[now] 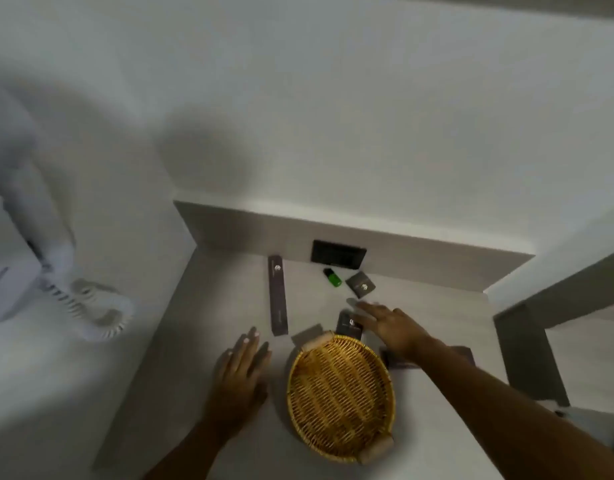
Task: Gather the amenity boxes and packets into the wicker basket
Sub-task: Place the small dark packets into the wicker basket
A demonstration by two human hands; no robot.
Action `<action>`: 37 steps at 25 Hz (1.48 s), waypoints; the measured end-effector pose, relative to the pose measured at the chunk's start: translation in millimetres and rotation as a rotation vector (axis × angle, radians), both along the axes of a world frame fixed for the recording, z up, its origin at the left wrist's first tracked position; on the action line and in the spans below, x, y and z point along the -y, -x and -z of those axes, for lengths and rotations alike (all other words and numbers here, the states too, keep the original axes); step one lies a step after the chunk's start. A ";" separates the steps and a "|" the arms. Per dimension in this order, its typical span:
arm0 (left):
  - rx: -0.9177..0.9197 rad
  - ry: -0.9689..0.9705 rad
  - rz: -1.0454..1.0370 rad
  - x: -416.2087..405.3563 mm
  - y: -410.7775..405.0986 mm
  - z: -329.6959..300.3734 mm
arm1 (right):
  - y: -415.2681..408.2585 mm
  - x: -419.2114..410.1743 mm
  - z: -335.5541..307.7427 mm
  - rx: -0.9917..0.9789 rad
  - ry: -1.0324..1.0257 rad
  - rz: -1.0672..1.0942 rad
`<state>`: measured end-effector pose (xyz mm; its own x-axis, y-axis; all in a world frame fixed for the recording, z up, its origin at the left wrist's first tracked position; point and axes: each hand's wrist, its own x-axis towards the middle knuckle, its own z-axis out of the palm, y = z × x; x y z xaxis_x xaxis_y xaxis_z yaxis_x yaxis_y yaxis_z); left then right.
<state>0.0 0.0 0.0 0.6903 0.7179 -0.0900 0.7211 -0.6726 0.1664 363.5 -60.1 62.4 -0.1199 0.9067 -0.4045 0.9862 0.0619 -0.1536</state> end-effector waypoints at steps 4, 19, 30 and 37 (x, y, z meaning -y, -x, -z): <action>-0.025 -0.024 0.095 9.9 -4.3 24.5 | -3.8 -28.0 13.7 -0.020 0.026 -0.129; 0.018 0.116 0.062 7.0 1.2 38.9 | 66.8 54.8 -8.1 -0.267 -0.138 0.155; 0.046 0.090 0.060 6.9 1.4 34.3 | 149.2 62.0 42.7 -0.224 0.071 0.141; 0.128 0.076 0.052 8.2 2.3 39.6 | 121.2 58.4 4.4 -0.282 -0.308 0.262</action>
<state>-2.3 -8.2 -39.6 0.7360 0.6751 -0.0513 0.6550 -0.6908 0.3064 242.3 -118.5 58.0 0.0618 0.9933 -0.0976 0.8975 -0.0981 -0.4299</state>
